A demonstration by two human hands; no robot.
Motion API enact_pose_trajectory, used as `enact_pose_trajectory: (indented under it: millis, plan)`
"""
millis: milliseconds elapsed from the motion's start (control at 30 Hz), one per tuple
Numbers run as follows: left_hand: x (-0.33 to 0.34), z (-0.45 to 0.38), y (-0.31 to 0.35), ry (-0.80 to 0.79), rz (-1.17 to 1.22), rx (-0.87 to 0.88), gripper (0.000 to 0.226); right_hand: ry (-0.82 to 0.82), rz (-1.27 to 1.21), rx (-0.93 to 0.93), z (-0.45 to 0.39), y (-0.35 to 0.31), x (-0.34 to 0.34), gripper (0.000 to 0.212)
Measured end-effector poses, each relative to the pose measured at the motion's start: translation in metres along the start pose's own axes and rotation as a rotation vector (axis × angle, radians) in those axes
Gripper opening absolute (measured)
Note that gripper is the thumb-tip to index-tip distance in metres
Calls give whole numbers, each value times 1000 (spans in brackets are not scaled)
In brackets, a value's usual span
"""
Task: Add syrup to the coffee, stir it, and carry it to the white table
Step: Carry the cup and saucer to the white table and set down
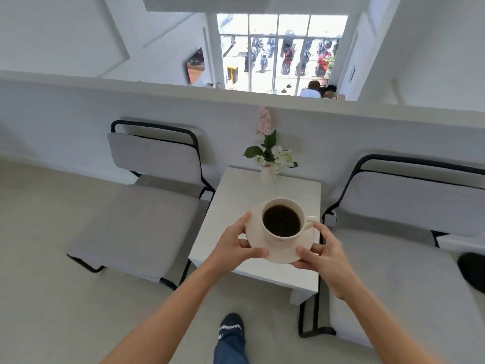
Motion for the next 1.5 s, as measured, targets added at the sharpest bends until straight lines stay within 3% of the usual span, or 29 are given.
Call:
enact_pose_trajectory:
  millis: [333, 500, 700, 900, 1133, 1500]
  plan:
    - [-57, -135, -80, -164, -168, -84, 106, 149, -62, 105, -124, 43, 41, 73]
    - [-54, -188, -138, -236, -190, -72, 98, 192, -58, 157, -181, 85, 42, 76]
    - [-38, -238, -220, -286, -302, -115, 103, 212, -65, 230, -244, 149, 35, 80]
    - [-28, -270, -301, -292, -351, -147, 99, 202, -55, 271, -291, 216, 32, 82]
    - [-28, -288, -370, -312, -480, -194, 112, 190, -32, 309, -328, 276, 36, 82]
    - [-31, -304, -399, -352, -824, -201, 114, 222, 114, 284, -353, 319, 35, 81]
Point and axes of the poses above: each hand's wrist, its own z-axis away from the middle knuckle, its own x-axis out of the palm, y = z × x, the point moved 8 cm from there along -z, towards the middle knuckle, and after that the axes turned 3 degrees about y, right-handed, at the moved point
